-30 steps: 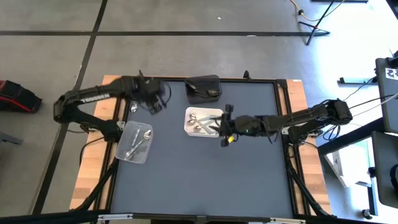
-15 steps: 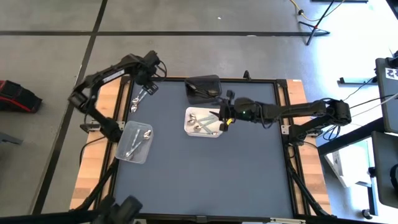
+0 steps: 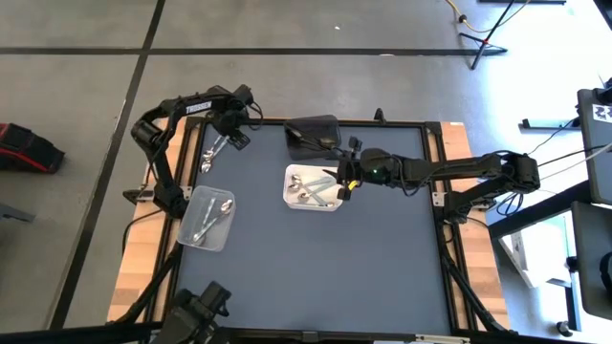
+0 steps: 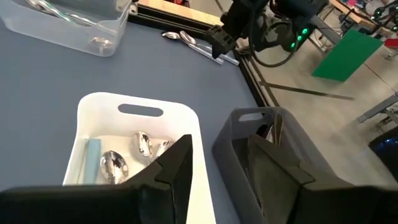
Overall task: Sort silverware by color (type)
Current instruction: Put the white green spoon into the transparent bin
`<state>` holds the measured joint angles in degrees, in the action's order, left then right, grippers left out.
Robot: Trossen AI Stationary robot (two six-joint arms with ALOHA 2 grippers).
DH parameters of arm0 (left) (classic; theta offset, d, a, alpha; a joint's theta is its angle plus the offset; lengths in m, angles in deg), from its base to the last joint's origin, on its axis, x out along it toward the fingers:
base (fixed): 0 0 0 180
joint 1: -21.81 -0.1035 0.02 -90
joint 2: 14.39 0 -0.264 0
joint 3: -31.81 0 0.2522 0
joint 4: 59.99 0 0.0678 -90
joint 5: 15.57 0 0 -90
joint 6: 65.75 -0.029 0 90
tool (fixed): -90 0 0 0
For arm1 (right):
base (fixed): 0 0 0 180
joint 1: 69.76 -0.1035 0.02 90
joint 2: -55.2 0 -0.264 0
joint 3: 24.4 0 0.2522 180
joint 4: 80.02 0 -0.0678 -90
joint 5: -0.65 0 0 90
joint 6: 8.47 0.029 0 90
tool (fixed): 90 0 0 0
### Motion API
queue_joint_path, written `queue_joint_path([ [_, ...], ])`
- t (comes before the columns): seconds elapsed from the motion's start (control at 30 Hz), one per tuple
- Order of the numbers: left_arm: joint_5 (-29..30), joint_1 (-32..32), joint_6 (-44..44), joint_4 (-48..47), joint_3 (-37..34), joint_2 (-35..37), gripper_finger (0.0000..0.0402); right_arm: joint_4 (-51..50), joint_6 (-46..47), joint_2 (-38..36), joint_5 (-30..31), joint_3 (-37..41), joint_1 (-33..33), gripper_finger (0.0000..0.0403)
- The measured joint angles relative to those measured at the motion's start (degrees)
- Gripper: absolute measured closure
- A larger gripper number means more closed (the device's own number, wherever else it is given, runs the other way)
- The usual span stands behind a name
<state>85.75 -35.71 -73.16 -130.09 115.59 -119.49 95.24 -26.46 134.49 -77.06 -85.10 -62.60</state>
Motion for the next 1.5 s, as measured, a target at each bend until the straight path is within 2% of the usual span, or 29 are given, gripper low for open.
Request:
queue_joint_path([
  [0.23,-3.94,-1.01,0.23,0.66,-0.55,-2.33,0.023,-0.16,1.24,0.36,-0.03,0.0,-0.02,0.0259],
  [0.43,1.99,-2.27,0.26,3.44,-2.12,-3.47,0.023,-0.04,1.24,1.19,-0.17,-0.02,-0.02,0.0259],
  [0.9,2.63,-2.7,-1.24,6.14,-4.74,-3.27,0.0235,1.37,1.22,1.51,-2.92,-0.02,-0.02,0.0259],
  [1.0,1.93,-2.73,-2.66,6.4,-4.76,-3.31,0.0252,1.38,1.2,1.51,-2.95,-0.02,-0.02,0.0259],
  [1.37,-1.8,-1.92,-8.42,7.28,-4.82,-3.39,0.0356,1.51,1.05,1.51,-2.93,-0.02,-0.02,0.0259],
  [1.5,-1.82,-0.87,-8.16,7.44,-4.76,-3.44,0.0375,1.58,1.02,1.51,-2.93,-0.02,-0.02,0.0259],
])
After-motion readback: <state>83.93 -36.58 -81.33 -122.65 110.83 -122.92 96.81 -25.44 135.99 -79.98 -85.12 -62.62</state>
